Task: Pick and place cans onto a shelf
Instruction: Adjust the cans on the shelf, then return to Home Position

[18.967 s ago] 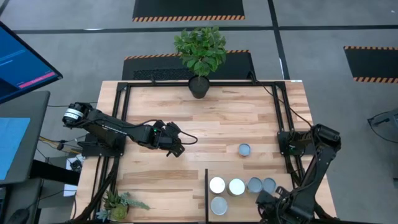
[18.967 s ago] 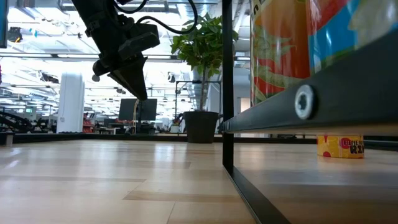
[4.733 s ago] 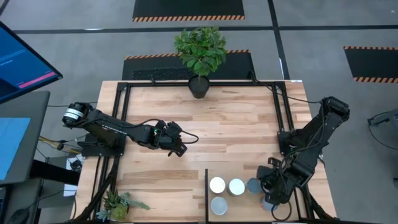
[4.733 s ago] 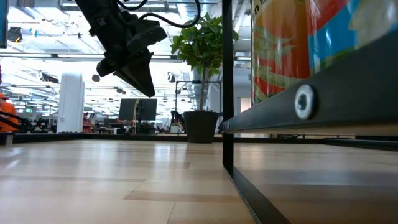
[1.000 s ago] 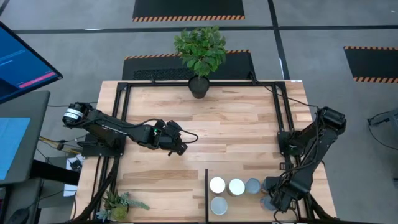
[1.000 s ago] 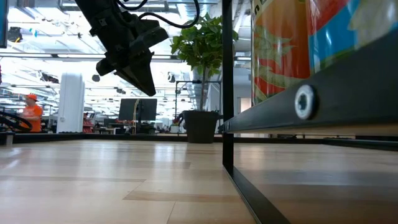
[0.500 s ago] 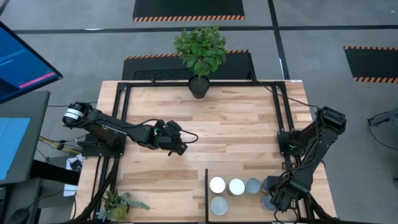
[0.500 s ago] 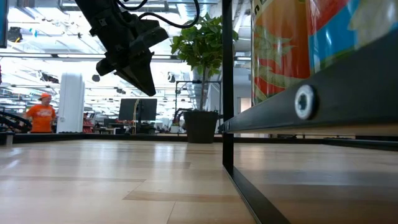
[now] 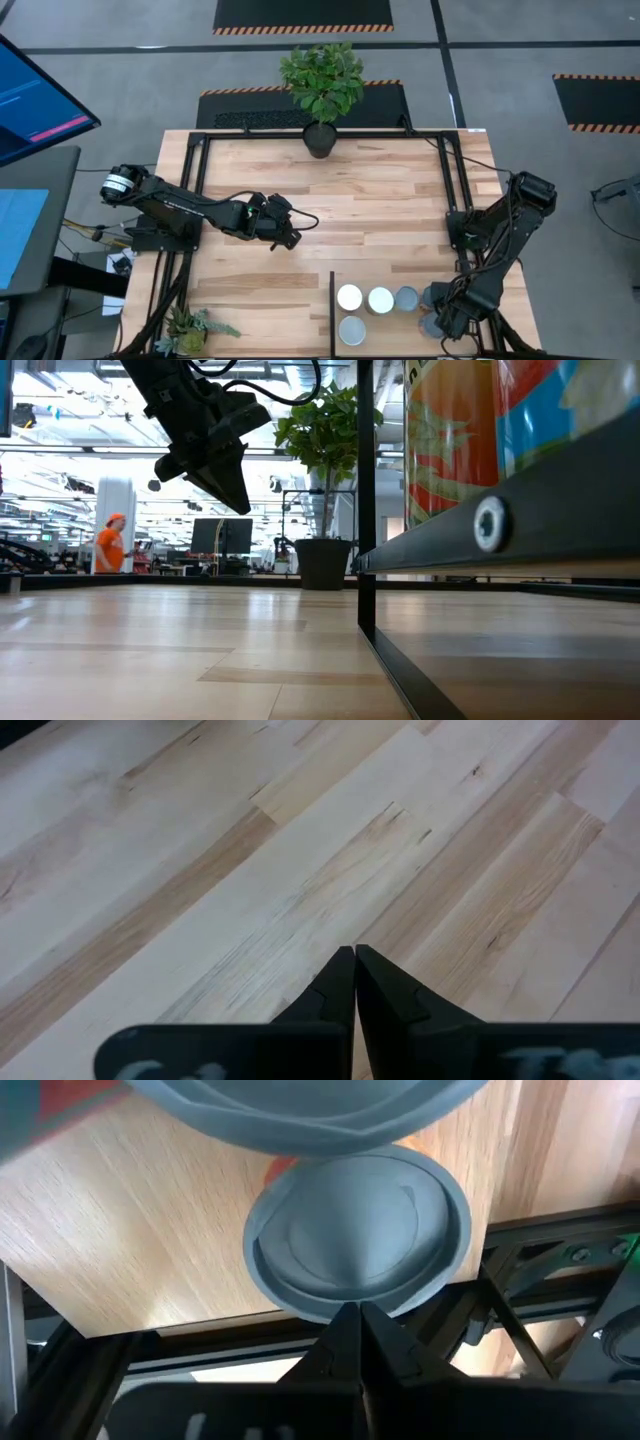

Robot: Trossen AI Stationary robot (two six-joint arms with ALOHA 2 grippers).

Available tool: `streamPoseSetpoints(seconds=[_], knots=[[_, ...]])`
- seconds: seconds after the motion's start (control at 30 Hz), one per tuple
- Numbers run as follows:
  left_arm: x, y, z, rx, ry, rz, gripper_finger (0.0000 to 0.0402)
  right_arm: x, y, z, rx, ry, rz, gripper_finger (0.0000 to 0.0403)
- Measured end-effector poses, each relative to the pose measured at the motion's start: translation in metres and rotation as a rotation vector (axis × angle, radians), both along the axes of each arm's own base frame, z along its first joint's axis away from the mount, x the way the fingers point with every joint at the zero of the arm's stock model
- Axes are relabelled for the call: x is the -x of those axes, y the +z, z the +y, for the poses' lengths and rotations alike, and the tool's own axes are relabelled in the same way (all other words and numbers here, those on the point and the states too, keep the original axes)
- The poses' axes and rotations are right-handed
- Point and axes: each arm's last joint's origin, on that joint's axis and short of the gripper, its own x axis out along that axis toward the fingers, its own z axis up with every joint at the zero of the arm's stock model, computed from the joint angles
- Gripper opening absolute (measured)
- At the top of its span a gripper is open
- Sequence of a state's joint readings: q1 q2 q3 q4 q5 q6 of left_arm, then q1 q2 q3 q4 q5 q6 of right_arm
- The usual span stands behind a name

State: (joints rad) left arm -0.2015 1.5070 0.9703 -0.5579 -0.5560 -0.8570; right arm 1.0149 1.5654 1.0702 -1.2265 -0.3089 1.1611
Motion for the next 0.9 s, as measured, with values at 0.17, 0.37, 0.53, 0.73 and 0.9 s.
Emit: streamPoseSetpoints(seconds=[0.17, 0.37, 0.53, 0.73, 0.9], knots=[[0.000, 0.000, 0.000, 0.000, 0.000, 0.000, 0.0000, -0.002, 0.004, 0.001, 0.012, 0.000, -0.043, 0.0012], [0.000, 0.000, 0.000, 0.000, 0.000, 0.000, 0.0000, -0.007, 0.032, 0.005, 0.052, 0.017, -0.119, 0.0012], [0.000, 0.000, 0.000, 0.002, 0.000, 0.000, 0.0000, -0.010, 0.079, 0.000, 0.118, 0.008, -0.135, 0.0012], [0.000, -0.002, -0.003, 0.128, -0.046, 0.020, 0.0000, -0.020, 0.140, -0.007, -0.132, -0.033, -0.317, 0.0012], [0.000, -0.003, -0.005, 0.189, -0.071, 0.032, 0.0000, -0.019, 0.183, -0.023, -0.232, -0.169, -0.371, 0.0012]])
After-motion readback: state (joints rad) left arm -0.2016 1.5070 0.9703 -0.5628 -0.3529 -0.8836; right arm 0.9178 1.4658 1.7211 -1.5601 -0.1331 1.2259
